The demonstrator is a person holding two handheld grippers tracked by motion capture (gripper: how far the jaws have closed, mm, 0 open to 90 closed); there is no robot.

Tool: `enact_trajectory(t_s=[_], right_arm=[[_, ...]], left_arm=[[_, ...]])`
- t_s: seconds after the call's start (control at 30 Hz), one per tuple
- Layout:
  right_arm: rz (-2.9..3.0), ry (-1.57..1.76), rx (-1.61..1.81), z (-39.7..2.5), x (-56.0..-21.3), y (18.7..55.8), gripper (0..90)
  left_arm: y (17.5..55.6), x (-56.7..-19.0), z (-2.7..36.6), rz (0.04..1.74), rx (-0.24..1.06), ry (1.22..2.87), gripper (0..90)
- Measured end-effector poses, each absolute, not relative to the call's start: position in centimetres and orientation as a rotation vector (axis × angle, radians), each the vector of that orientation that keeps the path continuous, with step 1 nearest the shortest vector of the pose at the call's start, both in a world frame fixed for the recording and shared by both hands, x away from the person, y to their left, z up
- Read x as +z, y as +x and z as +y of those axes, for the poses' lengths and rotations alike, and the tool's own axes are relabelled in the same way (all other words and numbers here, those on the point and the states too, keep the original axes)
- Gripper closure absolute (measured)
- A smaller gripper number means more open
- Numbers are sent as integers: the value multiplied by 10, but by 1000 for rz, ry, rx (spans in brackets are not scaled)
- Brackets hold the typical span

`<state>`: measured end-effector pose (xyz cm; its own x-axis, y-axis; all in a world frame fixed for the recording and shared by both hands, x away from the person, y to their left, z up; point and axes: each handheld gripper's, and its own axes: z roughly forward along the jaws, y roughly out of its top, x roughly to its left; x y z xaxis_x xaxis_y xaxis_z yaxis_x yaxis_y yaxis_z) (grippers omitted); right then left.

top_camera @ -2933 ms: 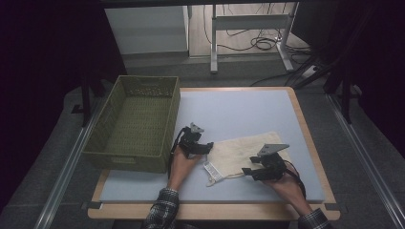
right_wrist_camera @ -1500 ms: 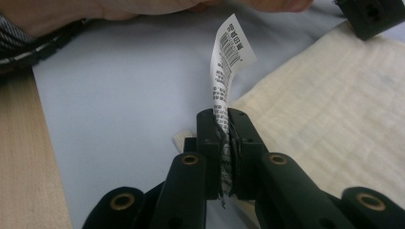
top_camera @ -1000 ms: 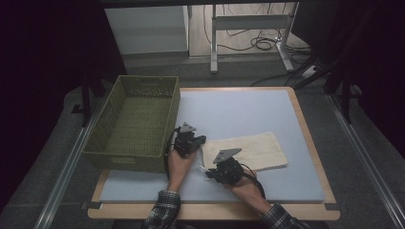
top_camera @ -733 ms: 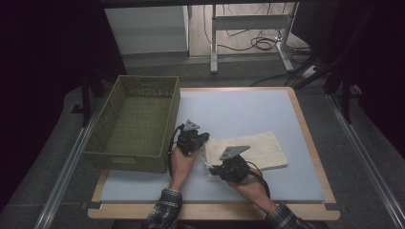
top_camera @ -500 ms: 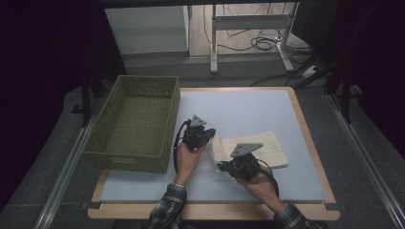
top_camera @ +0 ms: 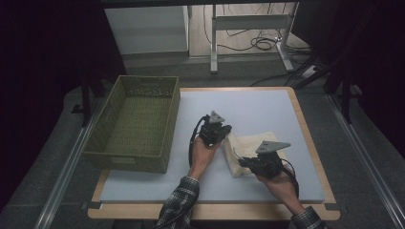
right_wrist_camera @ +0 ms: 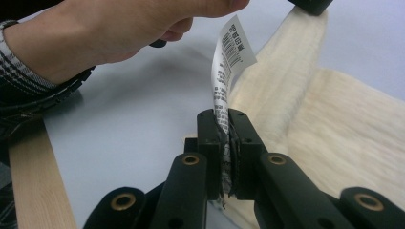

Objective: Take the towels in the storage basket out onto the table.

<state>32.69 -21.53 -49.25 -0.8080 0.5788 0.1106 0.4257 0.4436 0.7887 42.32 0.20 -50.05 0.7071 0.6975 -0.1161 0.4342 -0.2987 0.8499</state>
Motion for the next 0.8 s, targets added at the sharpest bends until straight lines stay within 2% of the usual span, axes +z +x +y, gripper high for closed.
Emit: enact_trajectory(t_s=[0.8], right_arm=[[2415,1035,1289,-282,-492,323,847]], left_arm=[[443,-491,-82,724,345,2046,875]])
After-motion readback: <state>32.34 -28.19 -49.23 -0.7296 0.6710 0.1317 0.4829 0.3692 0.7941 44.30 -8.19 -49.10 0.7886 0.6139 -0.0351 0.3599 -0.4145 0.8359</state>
